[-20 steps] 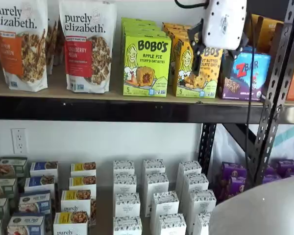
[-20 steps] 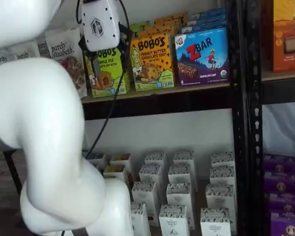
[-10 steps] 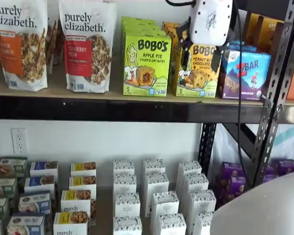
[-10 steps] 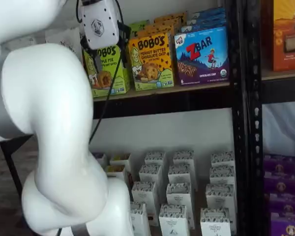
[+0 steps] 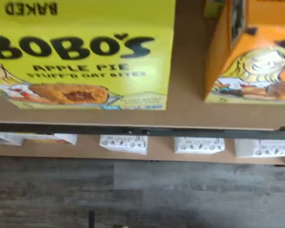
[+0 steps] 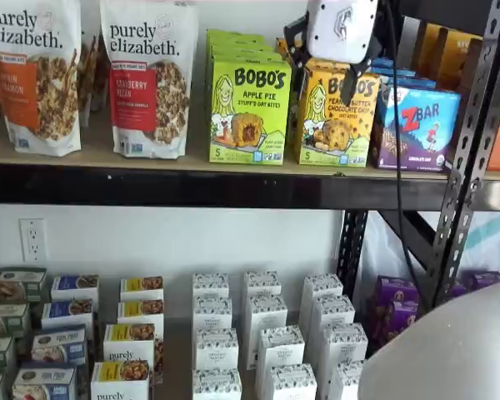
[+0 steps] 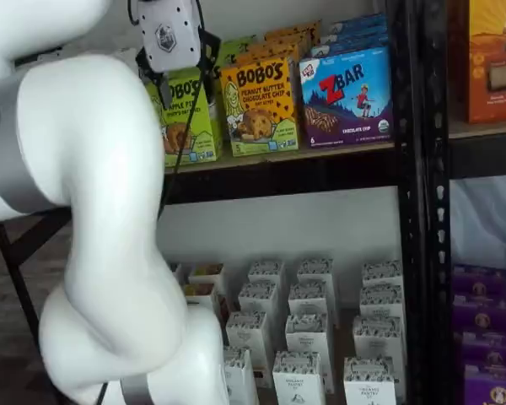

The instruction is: Pick the green box on the top shelf, the fourth from the left

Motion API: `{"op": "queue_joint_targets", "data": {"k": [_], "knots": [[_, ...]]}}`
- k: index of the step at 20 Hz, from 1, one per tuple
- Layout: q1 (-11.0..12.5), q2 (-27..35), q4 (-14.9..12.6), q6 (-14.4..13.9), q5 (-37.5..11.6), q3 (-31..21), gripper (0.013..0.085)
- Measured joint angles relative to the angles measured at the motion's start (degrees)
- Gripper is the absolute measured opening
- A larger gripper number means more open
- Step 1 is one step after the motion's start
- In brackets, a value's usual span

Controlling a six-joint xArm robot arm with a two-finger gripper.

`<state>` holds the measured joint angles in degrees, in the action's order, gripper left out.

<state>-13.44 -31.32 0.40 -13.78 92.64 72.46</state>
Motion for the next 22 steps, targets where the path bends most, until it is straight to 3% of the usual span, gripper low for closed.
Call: {"op": "queue_joint_targets", "data": {"k": [8,22], "knots": [[-1.32,2.99,-0.77,-1.12,-3.84,2.49,0.085],[-3.91,9.29,-1.25,-3.59,-5.49,8.17,0.085]]}}
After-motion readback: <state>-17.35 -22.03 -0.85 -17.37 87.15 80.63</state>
